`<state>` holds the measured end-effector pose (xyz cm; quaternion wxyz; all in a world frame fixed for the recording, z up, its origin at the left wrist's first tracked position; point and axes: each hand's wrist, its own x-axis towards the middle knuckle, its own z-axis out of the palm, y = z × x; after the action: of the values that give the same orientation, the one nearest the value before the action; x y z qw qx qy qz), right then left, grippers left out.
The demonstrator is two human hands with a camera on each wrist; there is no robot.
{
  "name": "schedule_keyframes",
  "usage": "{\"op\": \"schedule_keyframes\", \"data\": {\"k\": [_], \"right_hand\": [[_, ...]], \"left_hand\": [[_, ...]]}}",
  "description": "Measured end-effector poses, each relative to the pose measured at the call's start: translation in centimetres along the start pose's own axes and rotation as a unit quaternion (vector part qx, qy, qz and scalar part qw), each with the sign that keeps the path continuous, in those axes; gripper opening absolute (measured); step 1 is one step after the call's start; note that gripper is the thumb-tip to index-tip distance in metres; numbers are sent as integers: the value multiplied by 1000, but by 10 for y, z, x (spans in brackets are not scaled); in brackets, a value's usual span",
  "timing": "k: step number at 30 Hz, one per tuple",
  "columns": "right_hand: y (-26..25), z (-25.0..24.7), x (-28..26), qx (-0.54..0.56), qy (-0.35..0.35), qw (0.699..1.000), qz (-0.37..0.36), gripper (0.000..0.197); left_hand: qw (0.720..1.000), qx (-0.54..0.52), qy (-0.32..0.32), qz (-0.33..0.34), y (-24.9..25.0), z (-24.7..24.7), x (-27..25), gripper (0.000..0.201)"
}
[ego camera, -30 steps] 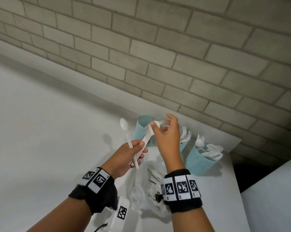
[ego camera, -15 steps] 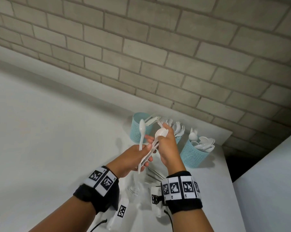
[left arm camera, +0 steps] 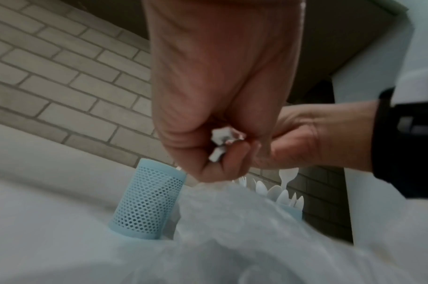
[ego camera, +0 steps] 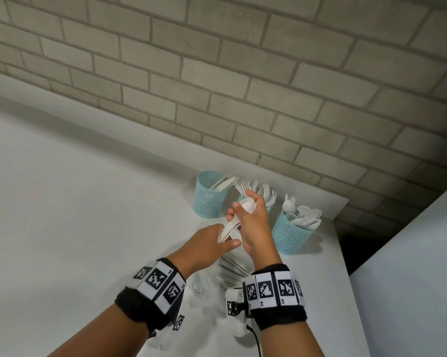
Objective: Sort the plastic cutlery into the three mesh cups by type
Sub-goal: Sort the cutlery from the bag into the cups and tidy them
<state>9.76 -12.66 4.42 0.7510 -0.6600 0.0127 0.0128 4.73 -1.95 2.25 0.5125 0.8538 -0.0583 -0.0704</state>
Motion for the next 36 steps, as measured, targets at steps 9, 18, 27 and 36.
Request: {"op": "schedule_keyframes", "data": {"k": [9, 18, 27, 36], "right_hand": [[-6, -30, 15, 194, 135, 971, 25, 9], [-84, -86, 28, 34, 317, 889, -328, 18], [-34, -117, 77, -87, 343, 892, -281, 13], [-8, -124, 92, -483, 258, 788, -282, 37]], "left_hand": [[997, -65, -23, -38, 7, 11, 3, 39], [964, 256, 21, -65, 1, 2, 6, 34], [969, 229, -54, -72, -2, -3, 3, 22], [966, 236, -45, -89, -4, -15, 6, 35]]}}
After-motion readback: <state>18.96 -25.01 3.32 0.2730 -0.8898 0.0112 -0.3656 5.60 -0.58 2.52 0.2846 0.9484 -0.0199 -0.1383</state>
